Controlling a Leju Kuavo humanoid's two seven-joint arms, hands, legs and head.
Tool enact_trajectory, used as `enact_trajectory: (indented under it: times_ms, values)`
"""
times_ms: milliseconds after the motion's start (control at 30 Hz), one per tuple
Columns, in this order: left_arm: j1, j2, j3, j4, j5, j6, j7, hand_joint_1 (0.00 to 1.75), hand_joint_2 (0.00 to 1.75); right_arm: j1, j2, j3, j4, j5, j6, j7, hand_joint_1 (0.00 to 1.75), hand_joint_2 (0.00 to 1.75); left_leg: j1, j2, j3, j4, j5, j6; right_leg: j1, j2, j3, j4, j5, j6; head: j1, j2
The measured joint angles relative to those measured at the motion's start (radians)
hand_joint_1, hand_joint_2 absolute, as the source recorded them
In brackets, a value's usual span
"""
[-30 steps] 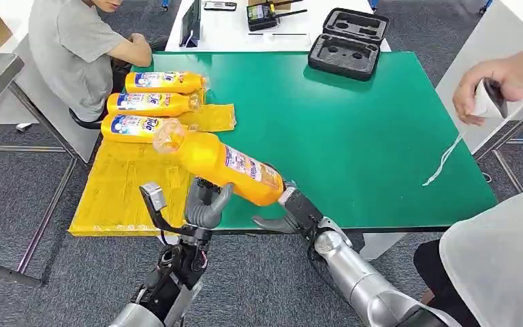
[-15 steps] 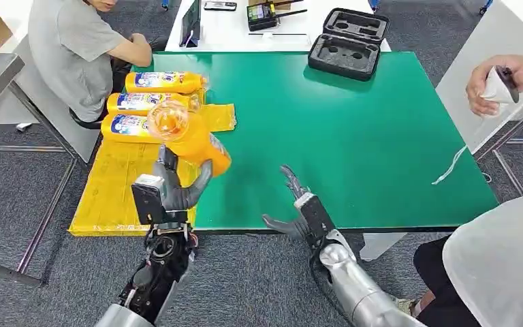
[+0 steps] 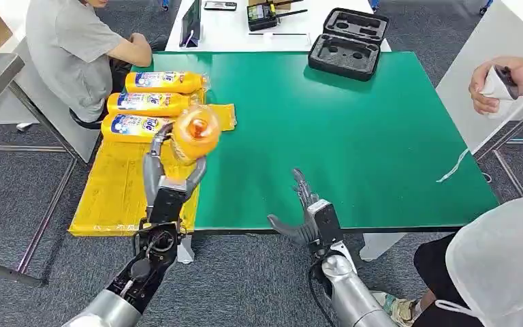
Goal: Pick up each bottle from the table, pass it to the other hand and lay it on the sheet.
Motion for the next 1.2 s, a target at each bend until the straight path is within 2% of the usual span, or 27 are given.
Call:
enact_trajectory:
  times_ms: [167,467,700,833,1067,1200]
  values:
    - [-0.005,0.002,0.08,0.044,-0.419,0.005,0.0,1.75,1.75,0.008,0.012,-0.024,-0.001,-0.001,0.015,0.0,0.0,1.75,0.0,0.0,0.0,0.0,0.0,0.0,0.0,0.0,0.0,0.0,0.0,0.0,0.0,0.0]
    - [-0.009,-0.039,0.346,0.079,-0.858,0.006,0.002,1.75,1.75,0.025,0.021,-0.057,-0.001,-0.002,0.017,0.0,0.0,1.75,0.0,0.001,0.0,0.0,0.0,0.0,0.0,0.0,0.0,0.0,0.0,0.0,0.0,0.0]
    - [-0.021,-0.079,0.543,0.082,-1.07,0.006,0.042,1.75,1.75,0.031,0.029,-0.077,-0.001,0.002,0.021,0.0,0.0,1.75,0.0,0.001,0.0,0.0,0.0,0.0,0.0,0.0,0.0,0.0,0.0,0.0,0.0,0.0]
    - [-0.027,-0.089,0.584,0.086,-1.135,0.006,0.105,1.75,1.75,0.031,0.03,-0.083,-0.001,0.004,0.024,0.0,0.0,1.75,0.0,0.0,0.0,0.0,0.0,0.0,0.0,0.0,0.0,0.0,0.0,0.0,0.0,0.0]
    - [-0.067,-0.088,0.576,0.156,-1.273,0.006,0.338,1.73,1.75,0.033,0.036,-0.108,-0.001,-0.003,0.035,0.0,0.0,1.75,0.0,0.0,0.0,0.0,0.0,0.0,0.0,0.0,0.0,0.0,0.0,0.0,0.0,0.0]
    - [-0.091,-0.082,0.56,0.209,-1.289,0.006,0.372,1.75,1.75,0.036,0.037,-0.125,-0.001,-0.002,0.036,0.0,0.0,1.75,0.0,0.0,0.0,0.0,0.0,0.0,0.0,0.0,0.0,0.0,0.0,0.0,0.0,0.0]
